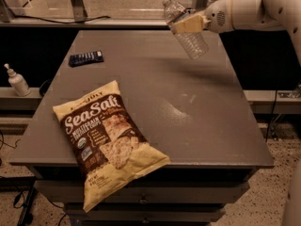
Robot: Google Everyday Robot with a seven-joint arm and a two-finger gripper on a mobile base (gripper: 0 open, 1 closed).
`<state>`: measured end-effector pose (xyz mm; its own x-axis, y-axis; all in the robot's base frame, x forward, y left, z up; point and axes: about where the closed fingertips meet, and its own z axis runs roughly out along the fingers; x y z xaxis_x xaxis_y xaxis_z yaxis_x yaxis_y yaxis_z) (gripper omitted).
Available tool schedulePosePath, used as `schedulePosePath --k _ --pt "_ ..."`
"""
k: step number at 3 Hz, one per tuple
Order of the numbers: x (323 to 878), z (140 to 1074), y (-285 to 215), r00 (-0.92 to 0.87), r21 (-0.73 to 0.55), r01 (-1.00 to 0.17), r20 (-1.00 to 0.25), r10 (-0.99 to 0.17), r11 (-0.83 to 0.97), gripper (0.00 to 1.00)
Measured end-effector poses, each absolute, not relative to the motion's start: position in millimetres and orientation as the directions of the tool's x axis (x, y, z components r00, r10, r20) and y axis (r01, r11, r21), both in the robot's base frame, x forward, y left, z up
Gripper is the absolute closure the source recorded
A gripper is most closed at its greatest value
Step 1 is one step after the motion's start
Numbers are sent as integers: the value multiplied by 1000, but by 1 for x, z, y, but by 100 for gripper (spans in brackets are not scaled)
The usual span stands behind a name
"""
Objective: Place water bottle upright
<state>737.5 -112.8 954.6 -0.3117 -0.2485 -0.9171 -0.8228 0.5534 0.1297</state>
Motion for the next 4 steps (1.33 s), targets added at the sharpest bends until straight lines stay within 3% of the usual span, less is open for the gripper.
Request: schedulePosePath --k 4 --pt "687 951 -184 -135 162 -802 -987 90 575 100"
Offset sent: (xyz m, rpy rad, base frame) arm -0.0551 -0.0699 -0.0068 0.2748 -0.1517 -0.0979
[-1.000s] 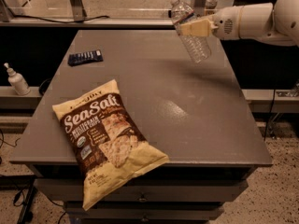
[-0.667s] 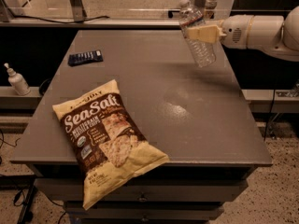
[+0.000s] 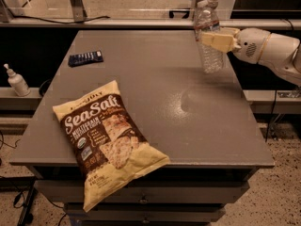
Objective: Place water bottle upright
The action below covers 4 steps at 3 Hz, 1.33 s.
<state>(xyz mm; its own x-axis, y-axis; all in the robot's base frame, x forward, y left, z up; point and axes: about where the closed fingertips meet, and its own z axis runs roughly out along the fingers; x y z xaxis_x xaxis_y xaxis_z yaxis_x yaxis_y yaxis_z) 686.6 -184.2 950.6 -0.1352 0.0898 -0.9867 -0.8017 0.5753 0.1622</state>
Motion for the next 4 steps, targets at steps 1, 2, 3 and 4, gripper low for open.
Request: schedulePosePath --k 1,2,3,4 --pt "677 947 -198 -81 154 -815 -985 152 559 100" --pt "669 937 -204 -41 150 -828 -977 208 540 100" --pt "663 929 -210 -6 135 -844 -970 242 519 100" --pt "659 922 -216 12 120 -860 -967 255 496 100"
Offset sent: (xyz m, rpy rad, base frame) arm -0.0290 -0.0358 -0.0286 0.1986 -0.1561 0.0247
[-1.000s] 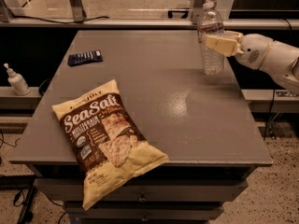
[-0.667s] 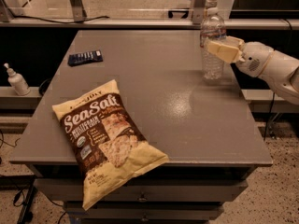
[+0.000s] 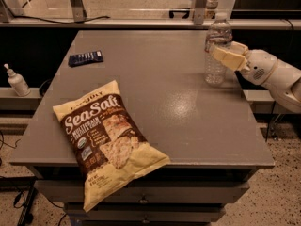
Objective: Place water bottle upright
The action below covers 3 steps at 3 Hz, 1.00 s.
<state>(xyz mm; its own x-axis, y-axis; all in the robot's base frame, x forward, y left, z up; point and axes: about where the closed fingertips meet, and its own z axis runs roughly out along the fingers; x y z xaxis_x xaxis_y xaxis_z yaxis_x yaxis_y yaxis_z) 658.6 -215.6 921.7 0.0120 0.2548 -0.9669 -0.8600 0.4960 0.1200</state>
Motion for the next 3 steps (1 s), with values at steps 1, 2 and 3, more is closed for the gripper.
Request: schedulePosePath --k 1,2,3 --pt "653 917 -221 14 116 -867 -967 255 485 100" --pt "651 916 -223 12 116 -867 -967 254 485 83" --pt "651 916 -223 12 116 -867 -967 254 485 59"
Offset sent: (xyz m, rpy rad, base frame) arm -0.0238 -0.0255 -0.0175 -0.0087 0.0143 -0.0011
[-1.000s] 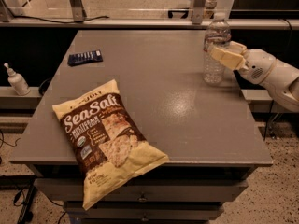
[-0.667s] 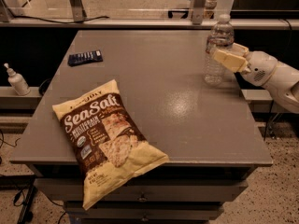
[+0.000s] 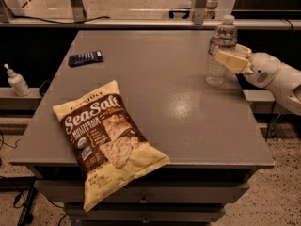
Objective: Place water bottle upright
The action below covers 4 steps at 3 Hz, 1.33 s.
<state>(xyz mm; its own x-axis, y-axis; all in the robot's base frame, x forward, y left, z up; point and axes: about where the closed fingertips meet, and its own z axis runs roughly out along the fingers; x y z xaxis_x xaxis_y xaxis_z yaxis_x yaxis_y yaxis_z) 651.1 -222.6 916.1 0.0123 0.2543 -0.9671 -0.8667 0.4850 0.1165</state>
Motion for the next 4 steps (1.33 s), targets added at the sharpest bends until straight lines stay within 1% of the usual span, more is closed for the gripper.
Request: schedulePosePath --k 2,3,4 --pt "651 916 -223 12 117 -867 -967 254 485 12" --pt "642 912 -229 9 118 -863 -969 249 491 0" --pt "634 909 -234 7 119 -859 -970 243 498 0"
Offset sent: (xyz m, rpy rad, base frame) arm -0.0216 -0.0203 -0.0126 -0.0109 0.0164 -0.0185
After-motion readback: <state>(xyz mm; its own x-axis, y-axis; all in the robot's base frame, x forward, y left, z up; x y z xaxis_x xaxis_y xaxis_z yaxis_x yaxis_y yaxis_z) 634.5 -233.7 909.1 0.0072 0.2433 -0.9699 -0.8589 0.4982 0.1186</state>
